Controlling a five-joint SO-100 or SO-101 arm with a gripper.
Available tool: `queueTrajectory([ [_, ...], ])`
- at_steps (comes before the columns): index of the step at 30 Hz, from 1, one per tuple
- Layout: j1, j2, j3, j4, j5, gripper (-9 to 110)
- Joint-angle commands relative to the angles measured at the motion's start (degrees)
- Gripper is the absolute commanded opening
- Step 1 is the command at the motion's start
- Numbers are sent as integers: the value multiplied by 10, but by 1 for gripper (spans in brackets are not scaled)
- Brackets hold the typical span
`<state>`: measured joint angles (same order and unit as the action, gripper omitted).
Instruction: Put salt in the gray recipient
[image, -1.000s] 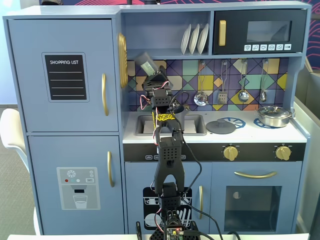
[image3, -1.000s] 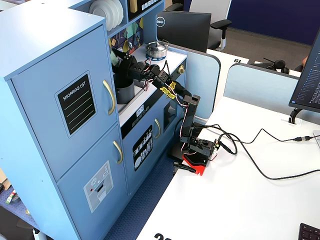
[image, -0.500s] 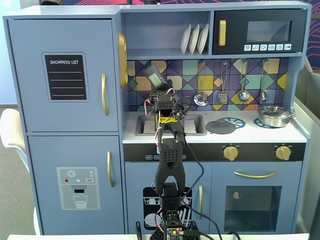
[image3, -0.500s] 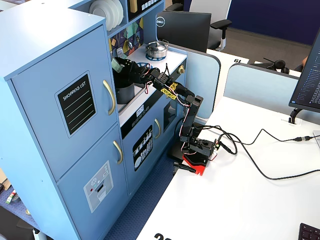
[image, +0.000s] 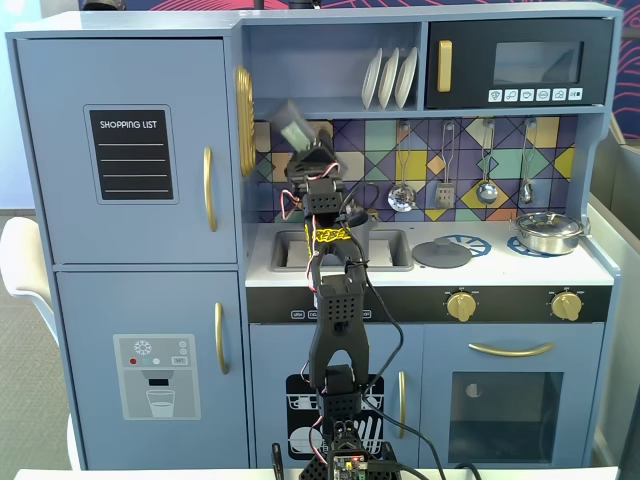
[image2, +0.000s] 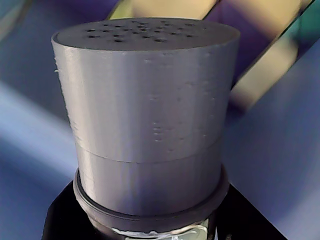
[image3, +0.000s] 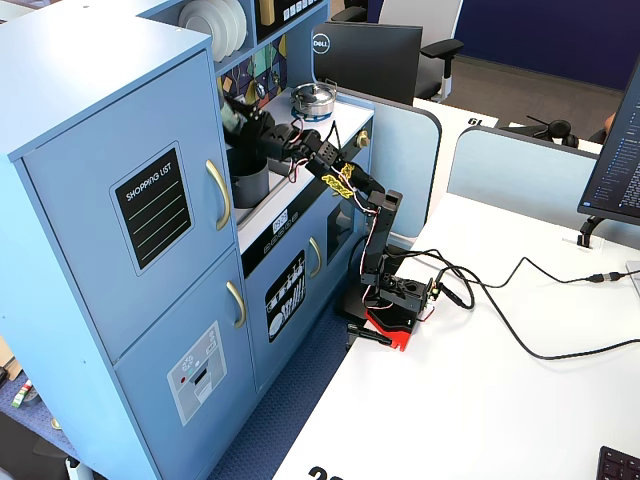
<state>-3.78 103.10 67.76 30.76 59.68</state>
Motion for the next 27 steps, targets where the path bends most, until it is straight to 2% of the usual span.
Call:
queueTrajectory([
  [1,27,54,43,-9,27,0],
  [7,25,65,67,-24,25,0],
  [11,3,45,6,-40,-69,0],
  [15,9,34,-38,-49,-260,0],
  [18,58,41,-39,-47,-429,0],
  [24,226,83,4,-40,-827,0],
  [27,337,104,69,-90,-1013,0],
])
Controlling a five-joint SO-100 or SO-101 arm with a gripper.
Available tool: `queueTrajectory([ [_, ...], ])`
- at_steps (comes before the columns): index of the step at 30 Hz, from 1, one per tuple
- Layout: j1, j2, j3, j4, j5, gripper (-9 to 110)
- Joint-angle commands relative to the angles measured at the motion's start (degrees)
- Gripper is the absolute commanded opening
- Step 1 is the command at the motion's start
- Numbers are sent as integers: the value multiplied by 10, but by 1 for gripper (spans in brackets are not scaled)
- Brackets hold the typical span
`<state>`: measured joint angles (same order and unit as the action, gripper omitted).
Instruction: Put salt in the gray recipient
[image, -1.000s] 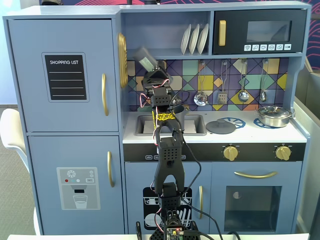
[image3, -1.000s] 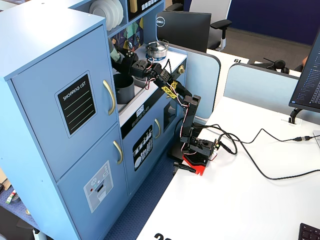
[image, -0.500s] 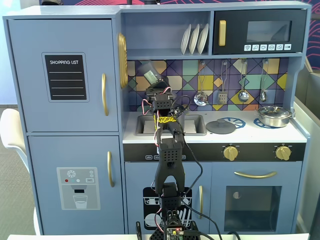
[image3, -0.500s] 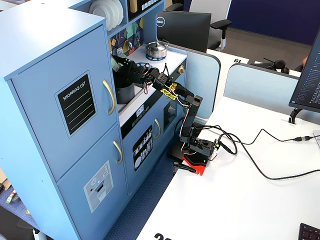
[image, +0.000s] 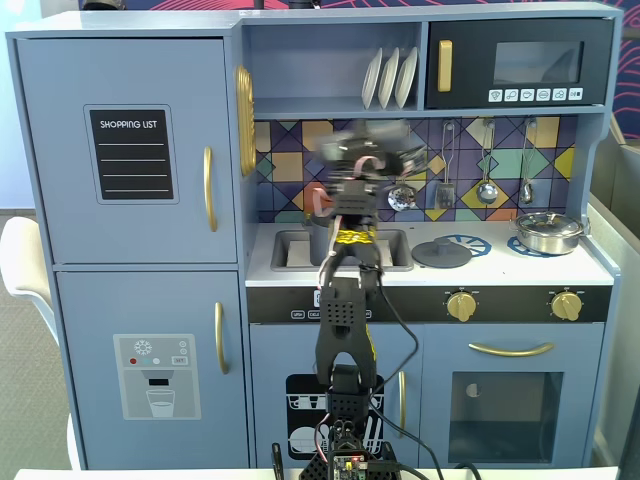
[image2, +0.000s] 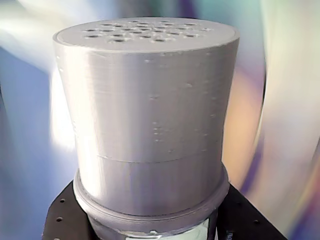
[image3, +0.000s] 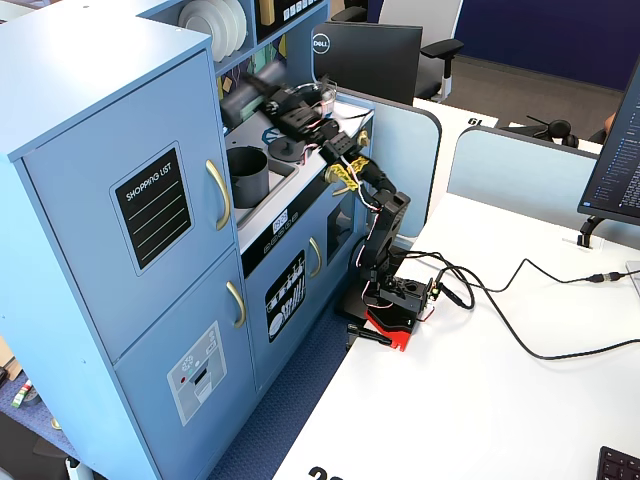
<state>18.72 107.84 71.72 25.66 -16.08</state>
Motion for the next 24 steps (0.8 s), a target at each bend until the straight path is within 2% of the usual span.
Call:
queueTrajectory([
  [1,149,57,46,-69,-297,0],
  [4,248,31,47,-116,-451,0],
  [9,319,-34,-16,-142,-579,0],
  [14,327,-72,-30,-135,-641,0],
  [19,318,-72,37,-143,-663,0],
  [24,312,-71,127,-200,-676,0],
])
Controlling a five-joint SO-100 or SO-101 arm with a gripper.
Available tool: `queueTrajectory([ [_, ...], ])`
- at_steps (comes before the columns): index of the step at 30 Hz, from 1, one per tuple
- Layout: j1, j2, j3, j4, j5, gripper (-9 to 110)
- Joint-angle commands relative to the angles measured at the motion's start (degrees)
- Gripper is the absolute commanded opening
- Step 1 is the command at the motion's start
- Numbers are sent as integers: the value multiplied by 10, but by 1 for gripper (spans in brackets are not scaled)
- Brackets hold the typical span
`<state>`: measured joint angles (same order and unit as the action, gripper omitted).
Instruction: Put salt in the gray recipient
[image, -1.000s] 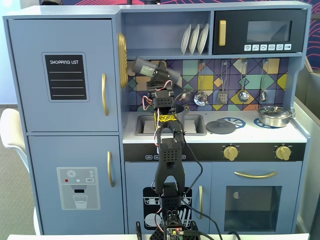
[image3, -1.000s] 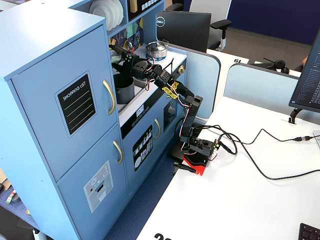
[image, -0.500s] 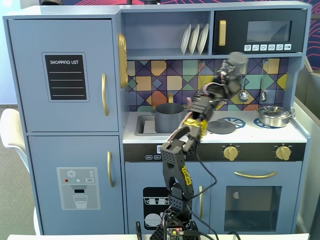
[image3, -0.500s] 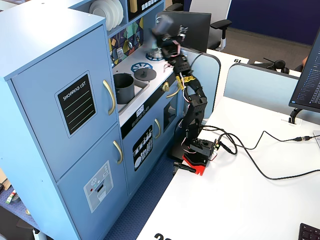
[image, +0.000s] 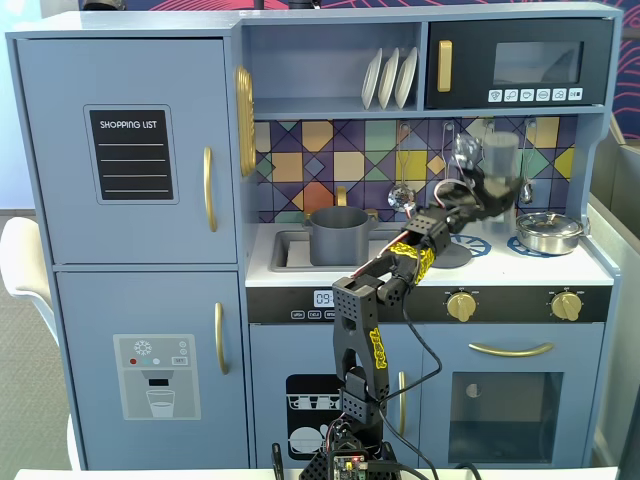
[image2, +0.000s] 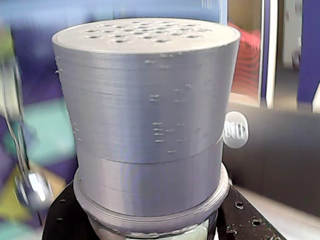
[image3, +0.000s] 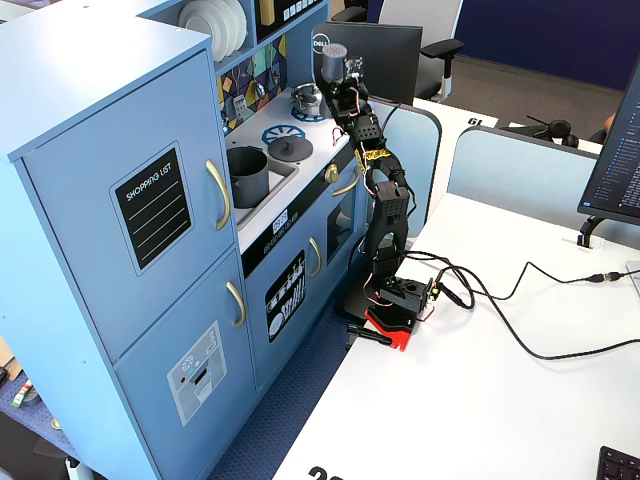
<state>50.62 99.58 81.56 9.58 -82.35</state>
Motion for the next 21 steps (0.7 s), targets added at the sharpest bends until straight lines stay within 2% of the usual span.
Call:
queueTrajectory([
  [1,-7,12,46,-50,-16,0],
  [11,-3,-9,120,-130,-23,0],
  [21,12,-35,124,-149,-21,0],
])
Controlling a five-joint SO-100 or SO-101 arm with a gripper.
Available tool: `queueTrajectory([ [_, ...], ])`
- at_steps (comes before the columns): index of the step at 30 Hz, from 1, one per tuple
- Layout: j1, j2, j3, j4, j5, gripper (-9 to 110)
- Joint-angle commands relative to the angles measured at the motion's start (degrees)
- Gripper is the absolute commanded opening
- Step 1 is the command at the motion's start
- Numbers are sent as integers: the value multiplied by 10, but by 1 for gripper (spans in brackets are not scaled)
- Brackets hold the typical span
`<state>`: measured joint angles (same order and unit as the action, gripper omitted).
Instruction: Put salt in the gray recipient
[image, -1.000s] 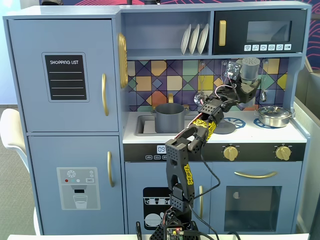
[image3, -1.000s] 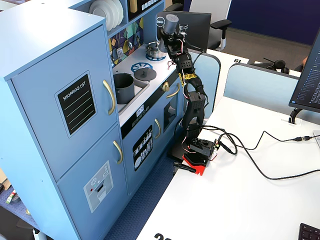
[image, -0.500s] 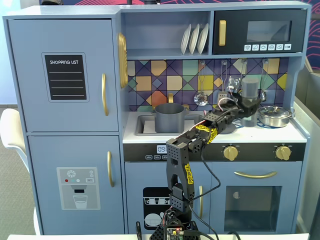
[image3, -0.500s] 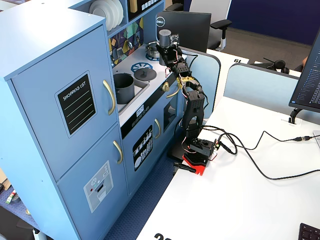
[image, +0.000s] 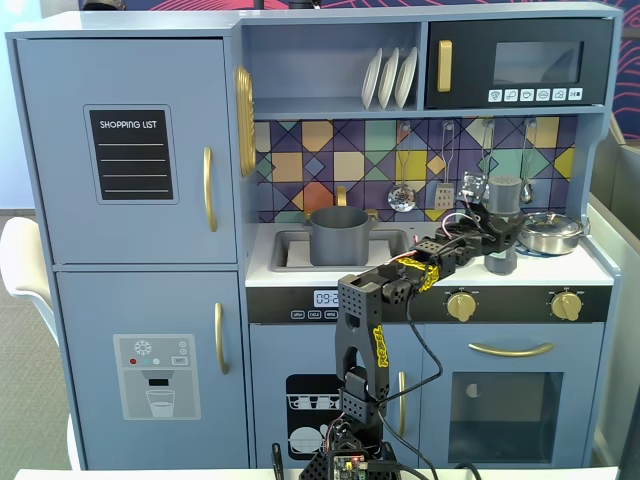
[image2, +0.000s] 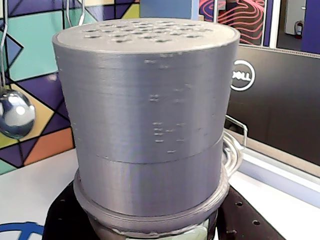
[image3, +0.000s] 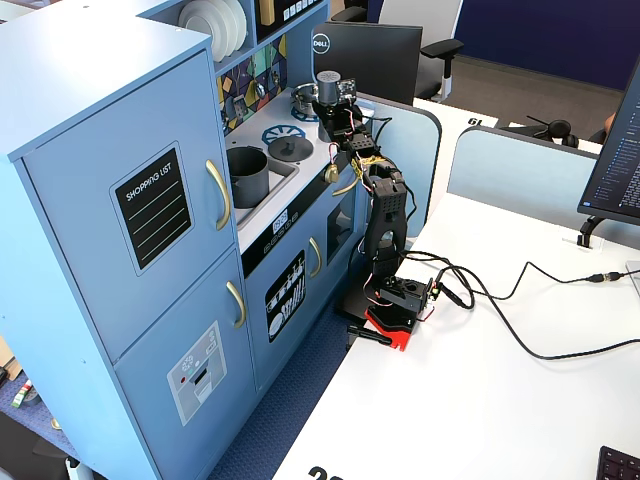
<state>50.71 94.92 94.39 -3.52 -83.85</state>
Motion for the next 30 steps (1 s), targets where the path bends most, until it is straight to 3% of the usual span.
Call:
queueTrajectory([
  [1,13,11,-4,-19,-5,0],
  [17,20,25,18,-3,-24,0],
  [25,33,38,23,6,-24,38],
  [30,33,45,23,9,-32,47],
])
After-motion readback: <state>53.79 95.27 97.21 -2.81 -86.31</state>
